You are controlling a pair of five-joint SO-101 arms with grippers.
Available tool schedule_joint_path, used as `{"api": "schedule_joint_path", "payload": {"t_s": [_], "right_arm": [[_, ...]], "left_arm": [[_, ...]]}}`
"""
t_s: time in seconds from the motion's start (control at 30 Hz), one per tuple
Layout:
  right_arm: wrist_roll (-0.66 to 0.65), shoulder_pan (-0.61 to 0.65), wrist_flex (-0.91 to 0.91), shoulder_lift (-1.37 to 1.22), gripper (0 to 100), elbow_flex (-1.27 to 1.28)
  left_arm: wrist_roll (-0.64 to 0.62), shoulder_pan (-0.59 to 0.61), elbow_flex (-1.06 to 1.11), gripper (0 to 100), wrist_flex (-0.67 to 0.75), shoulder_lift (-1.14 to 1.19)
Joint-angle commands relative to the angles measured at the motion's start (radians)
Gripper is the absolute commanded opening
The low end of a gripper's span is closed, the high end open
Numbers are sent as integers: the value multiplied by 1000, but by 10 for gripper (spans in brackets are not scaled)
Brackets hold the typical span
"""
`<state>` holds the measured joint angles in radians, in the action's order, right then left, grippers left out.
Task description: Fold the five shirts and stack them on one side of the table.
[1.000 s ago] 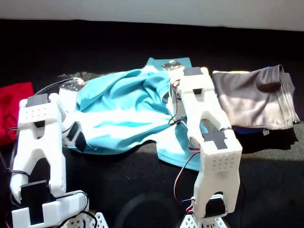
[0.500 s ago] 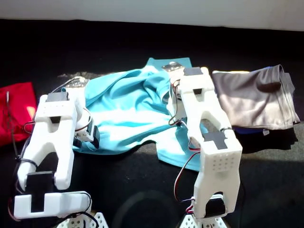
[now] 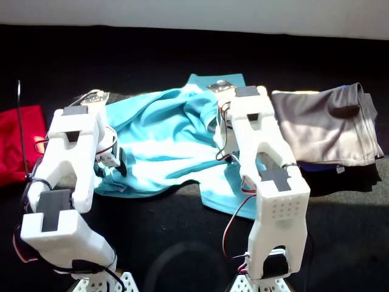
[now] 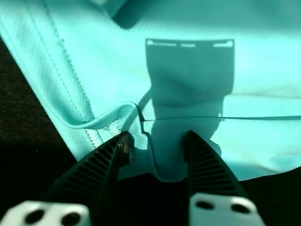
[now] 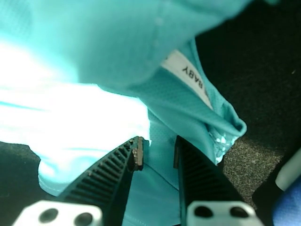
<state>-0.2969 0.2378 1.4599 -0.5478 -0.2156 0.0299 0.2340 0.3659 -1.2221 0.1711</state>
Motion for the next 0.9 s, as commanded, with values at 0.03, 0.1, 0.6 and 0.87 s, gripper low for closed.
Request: {"api": "schedule_joint_path", "payload": {"t_s": [0.03,0.1,0.6,0.87], "right_arm": [[-5,-5,5,5,123,-42],[-5,-5,2,4,123,-42],[-5,-10,2,2,123,-41],[-5,-10,2,2,123,-41]], "left_arm": [[-6,12,-51,95,17,21],[-8,12,-77,26,17,18],[121,68,-406,20,-133,28],[236,99,-395,117,-173,24]]}}
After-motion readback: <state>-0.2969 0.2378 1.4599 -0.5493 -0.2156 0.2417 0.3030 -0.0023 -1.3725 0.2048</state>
